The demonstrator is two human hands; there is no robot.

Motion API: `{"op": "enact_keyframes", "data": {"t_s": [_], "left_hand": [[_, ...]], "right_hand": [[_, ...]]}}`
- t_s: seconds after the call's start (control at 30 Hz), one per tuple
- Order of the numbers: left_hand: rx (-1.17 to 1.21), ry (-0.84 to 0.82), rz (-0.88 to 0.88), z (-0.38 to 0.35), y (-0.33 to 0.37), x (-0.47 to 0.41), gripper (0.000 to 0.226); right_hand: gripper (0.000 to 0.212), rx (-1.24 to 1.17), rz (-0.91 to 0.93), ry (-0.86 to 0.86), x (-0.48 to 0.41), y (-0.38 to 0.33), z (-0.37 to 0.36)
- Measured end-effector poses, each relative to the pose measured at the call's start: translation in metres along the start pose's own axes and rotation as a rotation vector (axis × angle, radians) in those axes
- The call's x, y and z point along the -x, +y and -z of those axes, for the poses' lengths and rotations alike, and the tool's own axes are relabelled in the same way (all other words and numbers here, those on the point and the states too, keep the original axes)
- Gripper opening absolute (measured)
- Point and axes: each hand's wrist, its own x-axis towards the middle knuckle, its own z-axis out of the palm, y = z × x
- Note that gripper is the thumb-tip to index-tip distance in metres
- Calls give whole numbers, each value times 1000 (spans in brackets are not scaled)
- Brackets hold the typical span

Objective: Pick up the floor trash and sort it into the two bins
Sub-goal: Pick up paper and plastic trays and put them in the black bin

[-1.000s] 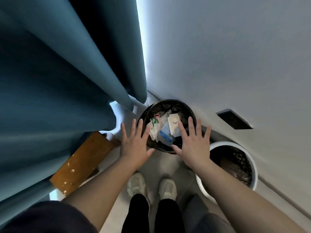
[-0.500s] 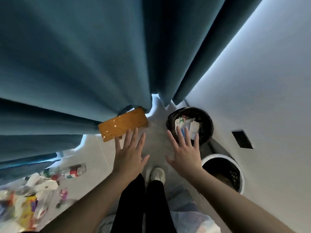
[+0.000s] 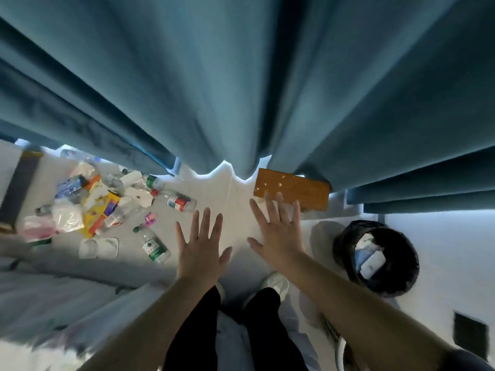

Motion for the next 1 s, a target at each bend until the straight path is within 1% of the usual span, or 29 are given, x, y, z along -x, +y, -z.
{"op": "enact_keyframes", "data": {"t_s": [0.07,0.2,0.3,0.47,0.57,0.67,0.77,0.87,0.93,1.0], "left_hand": [[30,4,83,-9,-39,5,72],[53,-82,226,-20,-123,16,80],[126,-99,331,-32,-183,27,81],[247,-155,458,-70,-273,41,76],[315,-227,543,-105,-312,41,75],[349,-290,618,-148,-341,33,75],[379,-344,683,-195,-363,18,73],[432,-360,762,-258,-383,-3,73],[452,-377,796,-294,-394,-17,75],[485,-400,857,-352,-407,-35,76]], "right_hand": [[82,30,47,-18,-20,-36,8],[81,89,120,-66,-54,-111,21],[81,122,173,-128,-79,-167,21],[83,172,272,-218,-128,-256,6],[85,204,332,-283,-164,-298,-13],[87,233,364,-358,-205,-330,-39],[88,305,415,-386,-251,-358,-75],[90,384,506,-385,-303,-388,-127],[95,414,553,-415,-333,-403,-158],[101,445,601,-442,-370,-422,-209]]}}
